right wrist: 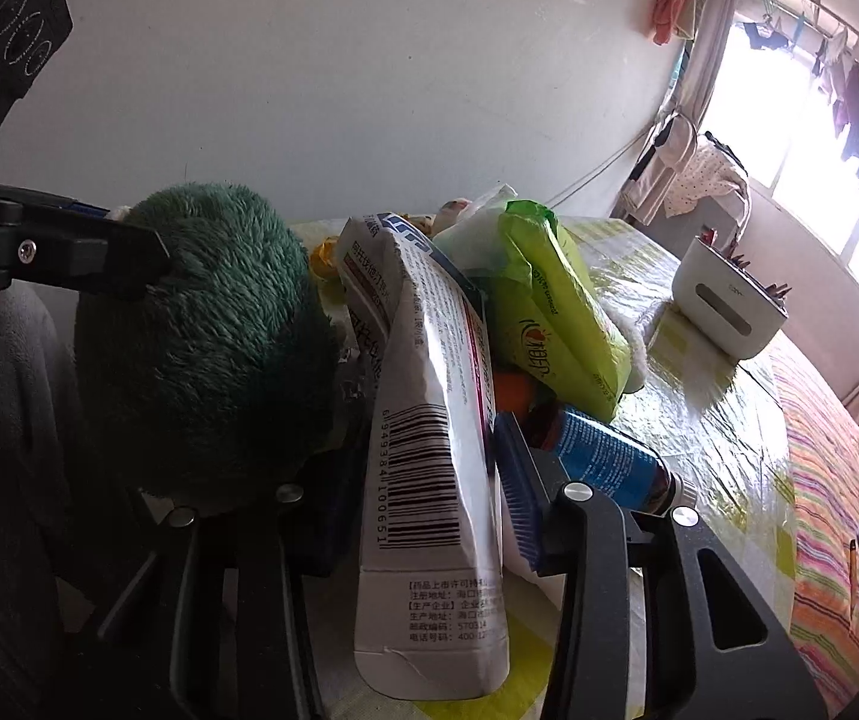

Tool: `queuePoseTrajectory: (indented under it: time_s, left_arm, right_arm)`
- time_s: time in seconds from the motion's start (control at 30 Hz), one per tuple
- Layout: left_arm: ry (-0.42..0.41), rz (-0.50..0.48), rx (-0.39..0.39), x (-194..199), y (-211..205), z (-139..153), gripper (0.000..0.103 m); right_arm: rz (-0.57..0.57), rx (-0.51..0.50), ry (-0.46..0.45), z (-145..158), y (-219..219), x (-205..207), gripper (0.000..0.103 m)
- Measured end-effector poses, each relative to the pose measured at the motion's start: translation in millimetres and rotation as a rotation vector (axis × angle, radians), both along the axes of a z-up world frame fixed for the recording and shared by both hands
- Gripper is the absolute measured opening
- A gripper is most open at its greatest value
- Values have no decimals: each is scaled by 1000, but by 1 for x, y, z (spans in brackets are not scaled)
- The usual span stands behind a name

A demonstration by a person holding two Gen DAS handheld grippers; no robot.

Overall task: Collect trash
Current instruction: 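Grasp the cardboard medicine box with the right gripper while the left gripper holds the plush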

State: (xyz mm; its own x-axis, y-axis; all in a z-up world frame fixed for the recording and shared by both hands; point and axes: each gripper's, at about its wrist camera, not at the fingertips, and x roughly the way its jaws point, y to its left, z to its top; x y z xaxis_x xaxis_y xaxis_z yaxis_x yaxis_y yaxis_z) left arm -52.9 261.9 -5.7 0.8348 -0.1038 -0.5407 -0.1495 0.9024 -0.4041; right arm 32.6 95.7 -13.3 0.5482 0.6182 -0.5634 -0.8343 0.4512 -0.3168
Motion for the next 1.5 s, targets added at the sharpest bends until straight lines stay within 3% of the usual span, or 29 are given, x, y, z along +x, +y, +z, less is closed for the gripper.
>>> queuePoseTrajectory:
  time_s: [0.17, 0.23, 0.27, 0.33, 0.53, 0.7, 0.9, 1.13, 1.5]
  left_arm:
    - [28, -37, -178, 11, 10, -12, 83]
    - [35, -35, -198, 15, 9, -14, 83]
    - [35, -37, -190, 17, 5, -13, 83]
    - [18, -55, -146, 19, -6, -10, 73]
    - [-11, -63, 50, 24, -38, -1, 62]
    - [-33, -66, 109, 26, -48, 2, 56]
    - [-101, -74, 198, 24, -72, 10, 56]
    - [-165, -92, 223, 27, -95, 21, 56]
    - [-186, -164, 216, 40, -130, 27, 56]
  right_arm:
    - [-5, 113, 34, 13, -23, -6, 40]
    - [-18, 158, 46, 17, -32, -6, 40]
    - [-26, 180, 52, 20, -37, -7, 40]
    - [-42, 217, 54, 23, -47, -10, 40]
    - [-87, 309, 70, 31, -71, -12, 39]
    - [-129, 367, 89, 35, -86, -10, 35]
    - [-174, 425, 85, 39, -98, -1, 34]
    - [-266, 496, 50, 44, -122, 3, 34]
    - [-457, 660, 38, 53, -177, 19, 34]
